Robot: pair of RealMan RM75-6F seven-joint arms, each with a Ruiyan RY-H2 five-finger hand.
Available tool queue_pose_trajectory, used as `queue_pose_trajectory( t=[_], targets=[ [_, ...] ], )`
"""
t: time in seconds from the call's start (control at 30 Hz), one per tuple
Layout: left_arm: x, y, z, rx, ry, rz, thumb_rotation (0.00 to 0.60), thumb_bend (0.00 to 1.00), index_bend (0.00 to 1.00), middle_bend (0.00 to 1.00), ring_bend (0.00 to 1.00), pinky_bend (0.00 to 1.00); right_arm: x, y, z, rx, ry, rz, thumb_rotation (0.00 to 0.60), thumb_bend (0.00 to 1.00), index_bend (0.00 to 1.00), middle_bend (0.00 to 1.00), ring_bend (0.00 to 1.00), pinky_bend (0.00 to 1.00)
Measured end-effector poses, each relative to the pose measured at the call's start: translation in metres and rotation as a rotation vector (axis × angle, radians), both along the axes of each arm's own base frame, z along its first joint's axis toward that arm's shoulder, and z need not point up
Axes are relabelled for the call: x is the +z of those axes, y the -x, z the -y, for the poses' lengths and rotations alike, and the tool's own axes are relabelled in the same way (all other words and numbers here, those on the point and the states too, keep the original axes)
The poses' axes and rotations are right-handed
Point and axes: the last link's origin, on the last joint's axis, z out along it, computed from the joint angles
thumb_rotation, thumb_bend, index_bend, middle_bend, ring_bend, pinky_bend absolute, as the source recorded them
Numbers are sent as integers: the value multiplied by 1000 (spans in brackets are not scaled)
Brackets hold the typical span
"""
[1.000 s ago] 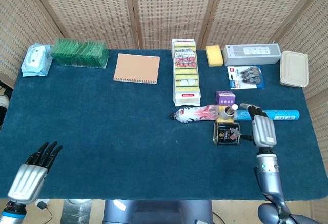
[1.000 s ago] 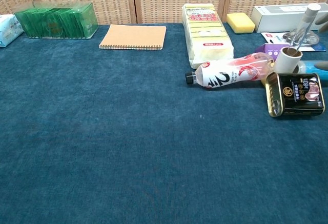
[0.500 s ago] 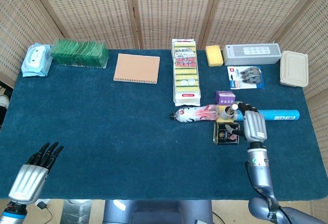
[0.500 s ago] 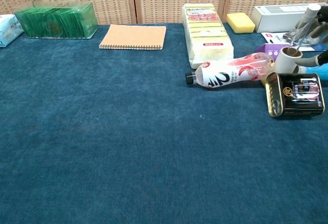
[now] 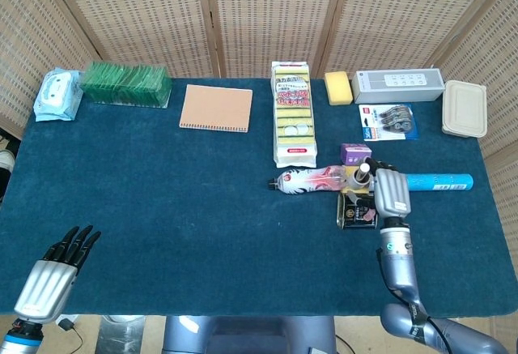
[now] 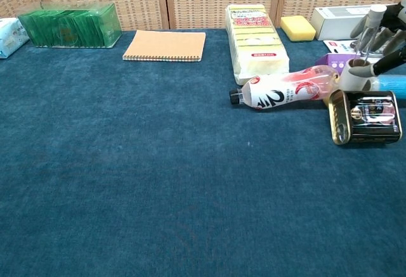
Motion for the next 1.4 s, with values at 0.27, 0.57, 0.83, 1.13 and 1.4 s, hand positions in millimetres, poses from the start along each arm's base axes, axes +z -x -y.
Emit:
queue_pose_trajectory(
  t=[0.27, 0.57, 0.83, 1.13, 1.4],
  targets=[
    [-1, 0, -1, 8, 1, -2, 600, 206, 48, 78, 59, 249, -3, -4, 11, 2, 15, -63, 600, 259, 412, 490, 476, 433],
    [-2, 0, 0, 11, 8, -8, 600, 207, 47, 78, 59, 249, -1, -6, 15, 10, 39, -102, 600, 285, 477, 576, 594, 545],
    [-2, 0, -1, 13, 8, -9, 600, 207, 48, 78, 59, 249, 1, -8, 17, 26, 56, -149, 600, 313, 559, 656, 709, 730],
    [-2, 0, 0, 12, 11, -8, 600, 206, 47, 78, 59, 249, -4, -14, 17, 50, 58, -183, 600, 342, 630, 724, 828, 892],
    [-2, 0, 0, 12, 13, -6, 600, 207, 47, 78, 59, 249, -4, -23, 21, 78, 80, -184, 600, 347, 665, 757, 866, 936]
  ],
)
